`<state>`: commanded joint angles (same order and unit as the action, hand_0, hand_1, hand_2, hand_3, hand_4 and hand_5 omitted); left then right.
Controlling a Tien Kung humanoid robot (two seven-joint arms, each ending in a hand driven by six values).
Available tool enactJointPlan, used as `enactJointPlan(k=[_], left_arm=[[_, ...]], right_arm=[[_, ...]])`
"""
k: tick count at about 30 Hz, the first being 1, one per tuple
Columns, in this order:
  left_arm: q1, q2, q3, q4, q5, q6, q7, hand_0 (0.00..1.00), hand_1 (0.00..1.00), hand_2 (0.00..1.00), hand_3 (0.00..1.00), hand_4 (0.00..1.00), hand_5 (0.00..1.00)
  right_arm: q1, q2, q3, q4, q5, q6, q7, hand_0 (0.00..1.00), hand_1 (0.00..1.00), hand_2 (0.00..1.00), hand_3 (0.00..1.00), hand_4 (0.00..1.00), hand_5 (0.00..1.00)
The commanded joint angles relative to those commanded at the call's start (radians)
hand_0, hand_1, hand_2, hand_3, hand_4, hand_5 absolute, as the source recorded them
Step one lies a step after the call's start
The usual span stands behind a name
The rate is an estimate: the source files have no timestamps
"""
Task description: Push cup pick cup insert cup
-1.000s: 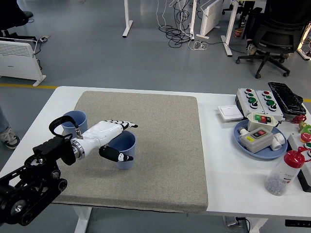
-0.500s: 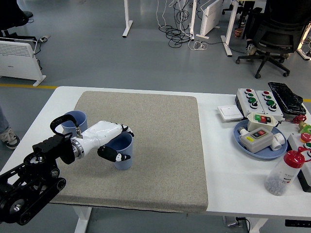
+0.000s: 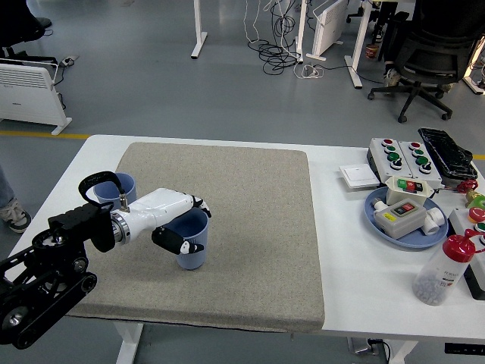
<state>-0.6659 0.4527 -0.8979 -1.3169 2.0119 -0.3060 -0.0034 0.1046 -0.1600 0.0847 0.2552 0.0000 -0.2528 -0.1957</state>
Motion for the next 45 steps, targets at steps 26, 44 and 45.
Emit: enactJointPlan(k=[26, 44, 45], left_arm=[[-0.261, 0.165, -0.09, 0.237, 0.028, -0.037, -0.011, 0.43, 0.574, 0.656, 0.514, 0.546, 0.097], [-0.251, 0.138, -0.074, 0.347, -0.025, -0.02, -0.036, 0.43, 0.577, 0.657, 0.514, 0.54, 0.09], [-0.251, 0.136, -0.071, 0.357, -0.028, -0.016, -0.039, 0.43, 0.577, 0.657, 0.514, 0.54, 0.09]], right_arm=[[0.008, -0.008, 0.0, 0.001, 0.003, -0.001, -0.003, 0.688, 0.613, 0.646, 0.57, 0.092, 0.483], [0.01, -0.007, 0.003, 0.0, -0.001, -0.001, -0.004, 0.688, 0.614, 0.646, 0.57, 0.093, 0.485], [0.01, -0.007, 0.003, 0.0, -0.001, -0.001, -0.005, 0.688, 0.614, 0.646, 0.57, 0.093, 0.485]])
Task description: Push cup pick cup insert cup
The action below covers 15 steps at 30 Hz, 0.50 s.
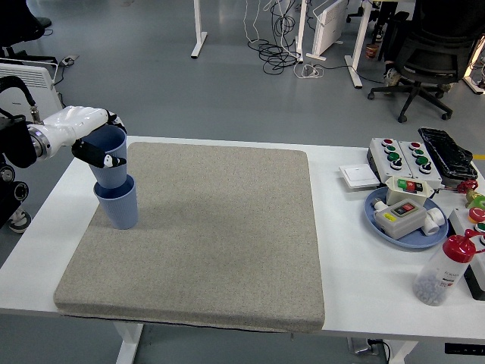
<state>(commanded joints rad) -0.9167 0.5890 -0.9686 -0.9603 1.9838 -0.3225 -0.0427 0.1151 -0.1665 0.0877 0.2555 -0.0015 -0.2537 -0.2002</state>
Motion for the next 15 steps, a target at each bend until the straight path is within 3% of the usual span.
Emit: enactJointPlan(k=[13, 14, 15], left_arm=[[0.019, -0.018, 0.018, 0.043, -0.039, 0.014, -0.016, 0.413, 0.579, 0.66, 0.523, 0.567, 0.082], [0.02, -0.02, 0.02, 0.048, -0.042, 0.019, -0.019, 0.368, 0.588, 0.678, 0.541, 0.687, 0.153], [0.021, -0.022, 0.022, 0.051, -0.043, 0.021, -0.02, 0.368, 0.588, 0.678, 0.541, 0.687, 0.153]], right_arm=[[0.001, 0.0, -0.004, 0.0, 0.005, 0.0, 0.002, 0.687, 0.613, 0.645, 0.57, 0.093, 0.484], [0.002, 0.0, -0.003, 0.0, 0.004, 0.0, 0.002, 0.688, 0.614, 0.645, 0.57, 0.093, 0.485], [0.002, 0.0, -0.003, 0.0, 0.003, 0.0, 0.001, 0.688, 0.614, 0.645, 0.57, 0.093, 0.485]])
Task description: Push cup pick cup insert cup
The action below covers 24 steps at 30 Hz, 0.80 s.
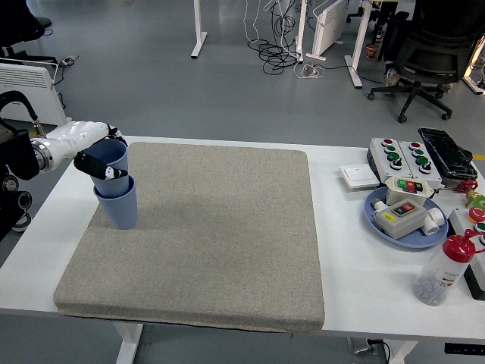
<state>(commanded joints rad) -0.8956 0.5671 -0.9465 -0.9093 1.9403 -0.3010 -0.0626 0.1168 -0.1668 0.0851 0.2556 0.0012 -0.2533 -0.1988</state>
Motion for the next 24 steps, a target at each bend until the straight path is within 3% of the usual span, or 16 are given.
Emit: enactJointPlan(k=[5, 6, 11, 12, 16, 17, 22, 23, 24], left_arm=[[0.005, -0.007, 0.014, 0.022, -0.009, 0.028, -0.013, 0.368, 0.588, 0.678, 0.541, 0.687, 0.153], [0.005, -0.008, 0.02, 0.028, -0.01, 0.031, -0.013, 0.513, 0.725, 0.833, 0.794, 0.844, 0.331], [0.006, -0.011, 0.036, 0.042, -0.015, 0.025, 0.007, 0.513, 0.725, 0.833, 0.794, 0.844, 0.331], [0.006, -0.012, 0.038, 0.044, -0.016, 0.023, 0.01, 0.917, 0.956, 0.998, 0.998, 0.937, 0.451], [0.011, -0.021, 0.048, 0.059, -0.025, 0.018, 0.029, 0.917, 0.956, 0.998, 0.998, 0.937, 0.451], [0.013, -0.023, 0.049, 0.064, -0.028, 0.022, 0.03, 0.998, 0.998, 0.998, 0.998, 0.979, 0.503], [0.024, -0.029, 0.046, 0.071, -0.055, 0.05, 0.024, 0.998, 0.998, 0.998, 0.998, 0.979, 0.503], [0.027, -0.03, 0.042, 0.07, -0.063, 0.059, 0.019, 0.998, 0.998, 0.998, 0.998, 0.998, 0.595], [0.033, -0.03, 0.032, 0.069, -0.08, 0.072, 0.01, 0.998, 0.998, 0.998, 0.998, 0.998, 0.595]], right_arm=[[0.0, 0.0, 0.0, 0.0, 0.0, 0.0, 0.0, 0.688, 0.615, 0.645, 0.57, 0.093, 0.486], [0.001, 0.0, 0.001, 0.0, -0.001, 0.0, 0.0, 0.688, 0.615, 0.645, 0.57, 0.093, 0.486], [0.001, 0.0, 0.001, 0.0, -0.001, 0.0, 0.0, 0.688, 0.614, 0.645, 0.57, 0.093, 0.484], [0.001, 0.0, 0.001, 0.0, -0.001, 0.0, 0.0, 0.688, 0.614, 0.645, 0.57, 0.093, 0.484], [0.0, 0.0, -0.001, 0.0, 0.001, 0.0, 0.0, 0.688, 0.614, 0.645, 0.57, 0.093, 0.484], [0.0, 0.0, -0.001, 0.0, 0.002, 0.0, 0.001, 0.688, 0.614, 0.643, 0.57, 0.093, 0.484], [-0.002, 0.001, 0.0, 0.0, -0.001, 0.0, 0.0, 0.688, 0.614, 0.643, 0.57, 0.093, 0.484], [-0.002, 0.001, 0.0, 0.0, -0.001, 0.0, 0.0, 0.687, 0.613, 0.643, 0.57, 0.093, 0.486], [-0.003, 0.001, 0.001, 0.0, -0.003, 0.0, 0.0, 0.687, 0.613, 0.643, 0.57, 0.093, 0.486]])
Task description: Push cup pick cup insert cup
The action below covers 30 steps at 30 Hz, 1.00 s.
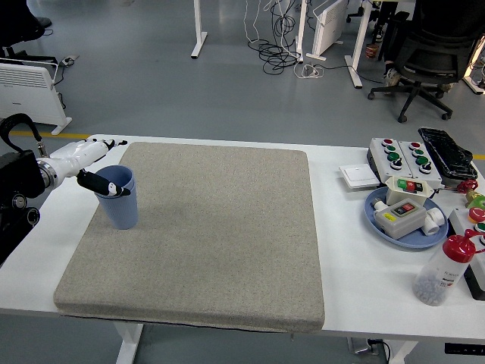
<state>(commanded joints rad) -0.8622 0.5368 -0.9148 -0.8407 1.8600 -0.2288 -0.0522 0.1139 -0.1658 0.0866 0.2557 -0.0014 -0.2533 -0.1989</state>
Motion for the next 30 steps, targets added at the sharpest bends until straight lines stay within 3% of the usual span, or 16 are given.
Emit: enactJointPlan(k=[4, 5, 10, 11, 14, 17, 18, 21, 23, 27, 30], left_arm=[[0.018, -0.001, -0.034, -0.009, -0.06, 0.041, -0.024, 0.998, 0.998, 0.998, 0.998, 0.998, 0.595], [0.039, 0.0, -0.061, -0.026, -0.09, 0.066, -0.044, 0.994, 0.991, 0.998, 0.998, 0.96, 0.809], [0.121, -0.007, -0.208, -0.097, -0.297, 0.136, -0.076, 0.994, 0.991, 0.998, 0.998, 0.96, 0.809], [0.145, -0.012, -0.243, -0.116, -0.342, 0.151, -0.069, 0.945, 0.941, 0.974, 0.912, 0.736, 0.998], [0.201, -0.023, -0.32, -0.148, -0.466, 0.174, -0.054, 0.945, 0.941, 0.974, 0.912, 0.736, 0.998], [0.286, -0.051, -0.415, -0.198, -0.589, 0.261, -0.053, 0.945, 0.941, 0.974, 0.912, 0.736, 0.998], [0.304, -0.058, -0.435, -0.208, -0.635, 0.297, -0.058, 0.83, 0.83, 0.827, 0.733, 0.584, 0.998], [0.394, -0.102, -0.524, -0.277, -0.758, 0.397, -0.086, 0.83, 0.83, 0.827, 0.733, 0.584, 0.998], [0.449, -0.133, -0.584, -0.317, -0.843, 0.4, -0.08, 0.83, 0.83, 0.827, 0.733, 0.584, 0.998], [0.546, -0.189, -0.684, -0.383, -1.018, 0.347, -0.033, 0.839, 0.849, 0.852, 0.76, 0.546, 0.998], [0.604, -0.219, -0.715, -0.419, -1.135, 0.317, -0.012, 0.837, 0.846, 0.856, 0.774, 0.541, 0.998]], right_arm=[[-0.001, 0.0, 0.001, 0.0, -0.002, 0.0, 0.0, 0.687, 0.613, 0.643, 0.57, 0.093, 0.486], [-0.002, 0.0, 0.002, 0.0, -0.003, 0.0, 0.0, 0.688, 0.614, 0.644, 0.57, 0.092, 0.486], [-0.006, 0.001, 0.002, -0.001, -0.004, -0.001, 0.001, 0.688, 0.614, 0.644, 0.57, 0.092, 0.486], [-0.007, 0.001, 0.003, -0.001, -0.006, 0.0, 0.0, 0.688, 0.614, 0.643, 0.569, 0.092, 0.485], [-0.009, 0.002, 0.003, -0.001, -0.008, 0.0, 0.0, 0.688, 0.614, 0.643, 0.569, 0.092, 0.485], [-0.01, 0.003, 0.004, -0.002, -0.011, 0.0, -0.001, 0.688, 0.614, 0.643, 0.569, 0.092, 0.485], [-0.01, 0.003, 0.005, -0.002, -0.011, 0.0, -0.001, 0.688, 0.614, 0.643, 0.57, 0.092, 0.482], [-0.009, 0.003, 0.007, -0.002, -0.015, 0.001, -0.002, 0.688, 0.614, 0.643, 0.57, 0.092, 0.482], [-0.008, 0.004, 0.008, -0.002, -0.017, 0.001, -0.003, 0.688, 0.614, 0.643, 0.57, 0.092, 0.482], [-0.005, 0.003, 0.012, -0.003, -0.027, 0.002, -0.006, 0.688, 0.613, 0.643, 0.57, 0.092, 0.481], [-0.004, 0.003, 0.011, -0.003, -0.026, 0.002, -0.006, 0.688, 0.614, 0.643, 0.57, 0.092, 0.482]])
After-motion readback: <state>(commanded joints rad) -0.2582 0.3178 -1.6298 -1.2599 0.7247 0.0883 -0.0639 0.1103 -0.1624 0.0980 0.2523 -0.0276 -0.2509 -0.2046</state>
